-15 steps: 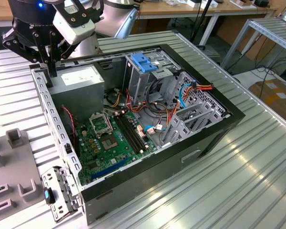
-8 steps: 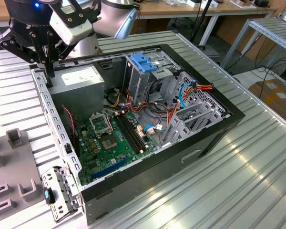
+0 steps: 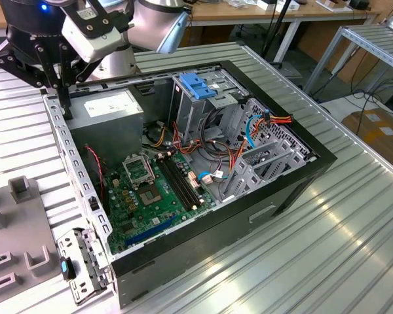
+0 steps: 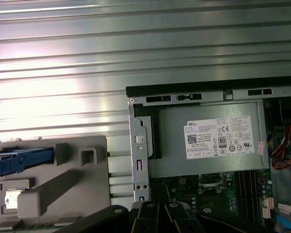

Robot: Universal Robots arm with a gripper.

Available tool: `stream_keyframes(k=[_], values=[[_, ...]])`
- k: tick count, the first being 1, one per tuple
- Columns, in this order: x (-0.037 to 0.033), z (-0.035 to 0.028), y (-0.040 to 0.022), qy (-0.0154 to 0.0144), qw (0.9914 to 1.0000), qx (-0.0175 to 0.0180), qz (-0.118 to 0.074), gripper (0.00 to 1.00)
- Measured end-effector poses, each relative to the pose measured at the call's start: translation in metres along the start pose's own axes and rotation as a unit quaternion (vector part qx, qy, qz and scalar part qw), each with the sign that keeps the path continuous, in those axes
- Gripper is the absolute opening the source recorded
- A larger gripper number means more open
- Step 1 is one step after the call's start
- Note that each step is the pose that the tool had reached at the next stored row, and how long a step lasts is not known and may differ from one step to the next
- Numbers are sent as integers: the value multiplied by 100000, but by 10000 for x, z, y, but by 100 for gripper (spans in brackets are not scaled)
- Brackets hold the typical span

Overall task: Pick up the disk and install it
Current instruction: 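Reach for the disk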

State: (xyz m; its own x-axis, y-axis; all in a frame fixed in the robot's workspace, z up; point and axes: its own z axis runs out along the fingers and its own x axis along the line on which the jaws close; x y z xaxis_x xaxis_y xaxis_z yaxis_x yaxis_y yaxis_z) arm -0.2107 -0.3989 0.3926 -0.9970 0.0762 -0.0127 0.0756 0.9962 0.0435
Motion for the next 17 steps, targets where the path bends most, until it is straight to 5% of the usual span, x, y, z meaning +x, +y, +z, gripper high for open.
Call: stream_keyframes(k=[17], values=[[130, 0, -10, 28, 100000, -1, 5, 11]])
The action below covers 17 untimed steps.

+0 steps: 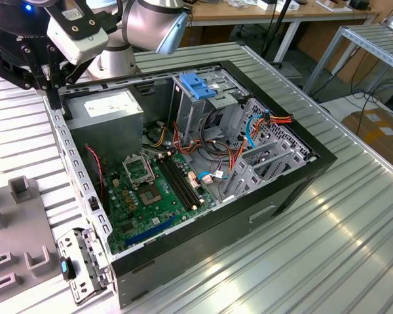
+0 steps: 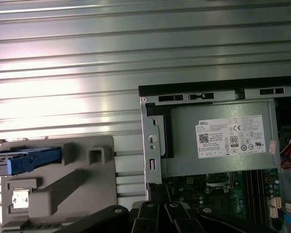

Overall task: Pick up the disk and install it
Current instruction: 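Reach for the disk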

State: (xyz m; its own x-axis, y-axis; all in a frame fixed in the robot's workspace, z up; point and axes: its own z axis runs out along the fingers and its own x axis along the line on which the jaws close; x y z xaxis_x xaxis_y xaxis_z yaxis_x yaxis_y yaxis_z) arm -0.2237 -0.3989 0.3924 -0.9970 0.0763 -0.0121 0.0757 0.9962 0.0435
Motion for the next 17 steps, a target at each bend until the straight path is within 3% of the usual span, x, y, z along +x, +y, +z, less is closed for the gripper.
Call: stream_keyframes(k=[17], values=[[127, -1, -10, 22, 100000, 6, 0, 11]])
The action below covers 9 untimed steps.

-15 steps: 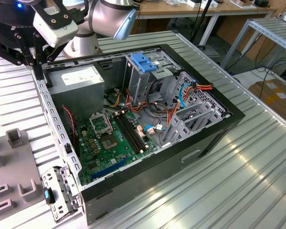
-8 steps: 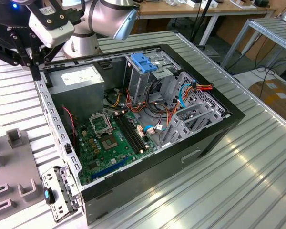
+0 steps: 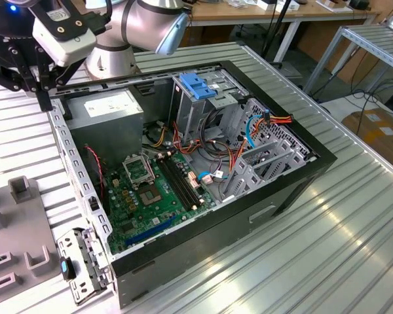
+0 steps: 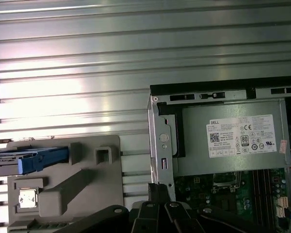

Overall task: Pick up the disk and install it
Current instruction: 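Reach for the disk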

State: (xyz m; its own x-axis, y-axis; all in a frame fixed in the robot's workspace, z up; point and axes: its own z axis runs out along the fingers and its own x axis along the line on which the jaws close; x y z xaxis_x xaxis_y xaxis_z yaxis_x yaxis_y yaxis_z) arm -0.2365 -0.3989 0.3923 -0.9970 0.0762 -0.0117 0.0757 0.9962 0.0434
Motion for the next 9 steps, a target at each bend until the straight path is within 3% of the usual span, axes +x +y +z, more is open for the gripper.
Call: stream_keyframes(k=[9], values=[[88, 0, -7, 14, 100000, -1, 1, 11]])
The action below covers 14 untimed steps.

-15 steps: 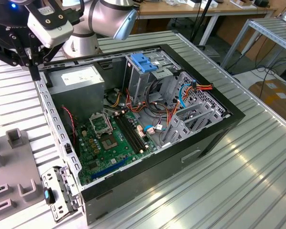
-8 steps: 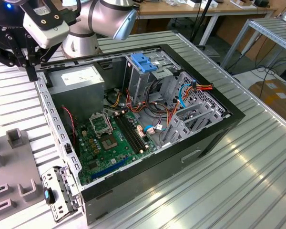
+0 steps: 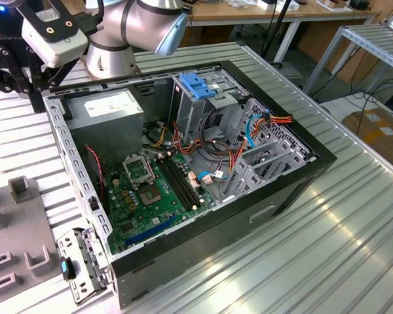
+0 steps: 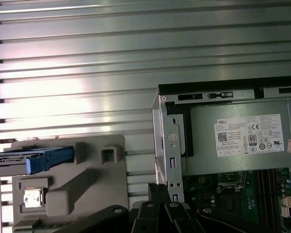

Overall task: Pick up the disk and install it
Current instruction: 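Reach for the disk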

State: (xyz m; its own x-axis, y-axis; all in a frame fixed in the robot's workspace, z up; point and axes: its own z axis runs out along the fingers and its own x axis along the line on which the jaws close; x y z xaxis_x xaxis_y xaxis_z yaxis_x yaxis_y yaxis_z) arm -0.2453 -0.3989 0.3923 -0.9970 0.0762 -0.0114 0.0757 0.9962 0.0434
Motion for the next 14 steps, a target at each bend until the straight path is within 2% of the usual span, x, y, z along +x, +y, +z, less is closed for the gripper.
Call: stream_keyframes(k=[4, 8, 14], values=[[34, 0, -3, 9, 100000, 2, 1, 11], [116, 0, -9, 33, 100000, 3, -3, 11], [186, -1, -14, 81, 100000, 7, 5, 11]])
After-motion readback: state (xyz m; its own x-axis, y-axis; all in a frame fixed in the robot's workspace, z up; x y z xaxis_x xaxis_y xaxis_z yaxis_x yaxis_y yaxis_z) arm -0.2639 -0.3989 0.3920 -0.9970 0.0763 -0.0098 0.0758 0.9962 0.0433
